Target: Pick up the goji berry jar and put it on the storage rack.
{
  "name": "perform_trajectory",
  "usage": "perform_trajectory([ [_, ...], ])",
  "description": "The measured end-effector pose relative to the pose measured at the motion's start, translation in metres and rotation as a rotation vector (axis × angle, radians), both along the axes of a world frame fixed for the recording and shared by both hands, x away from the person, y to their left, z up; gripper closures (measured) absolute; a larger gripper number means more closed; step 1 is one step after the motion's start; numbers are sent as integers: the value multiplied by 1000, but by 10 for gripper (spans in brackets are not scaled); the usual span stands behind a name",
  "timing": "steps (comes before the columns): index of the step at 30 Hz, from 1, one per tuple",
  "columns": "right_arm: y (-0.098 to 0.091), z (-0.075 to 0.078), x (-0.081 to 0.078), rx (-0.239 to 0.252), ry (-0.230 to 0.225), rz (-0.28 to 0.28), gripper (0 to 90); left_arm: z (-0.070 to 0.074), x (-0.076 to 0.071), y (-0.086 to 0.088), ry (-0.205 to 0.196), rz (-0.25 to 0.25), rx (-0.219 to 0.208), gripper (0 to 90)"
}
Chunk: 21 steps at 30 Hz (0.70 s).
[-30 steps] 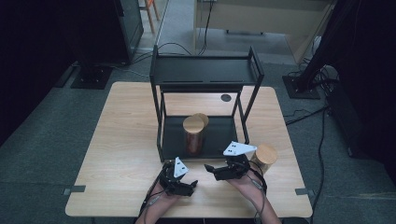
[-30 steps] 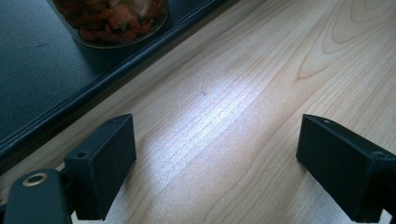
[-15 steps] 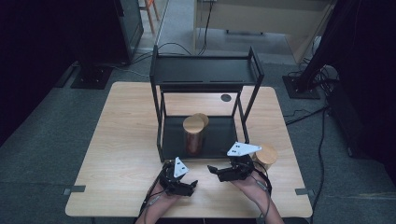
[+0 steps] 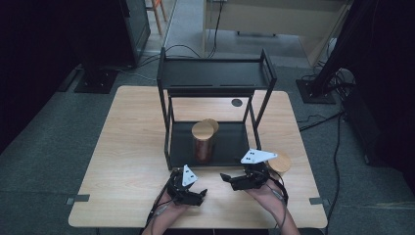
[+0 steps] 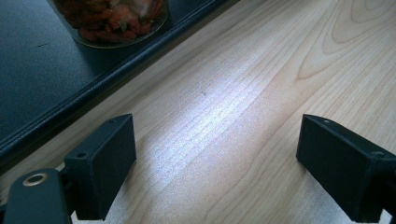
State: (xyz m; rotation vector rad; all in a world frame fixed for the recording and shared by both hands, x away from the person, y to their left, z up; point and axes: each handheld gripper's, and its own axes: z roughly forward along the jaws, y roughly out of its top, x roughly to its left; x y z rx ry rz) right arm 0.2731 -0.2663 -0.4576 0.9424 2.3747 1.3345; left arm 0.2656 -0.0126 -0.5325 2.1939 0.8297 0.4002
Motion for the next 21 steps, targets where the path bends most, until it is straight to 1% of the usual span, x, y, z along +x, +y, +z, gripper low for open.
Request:
perform_trajectory([
  [6,-2,3,-2,-7,5,3,206,0,0,0,-1,0,0,122],
  [13,-5,5,-3,-13,-14,10,205,0,0,0,-2,0,0,122],
  [21,-9,8,-4,-17,-12,18,206,0,0,0,-2,1,0,122],
])
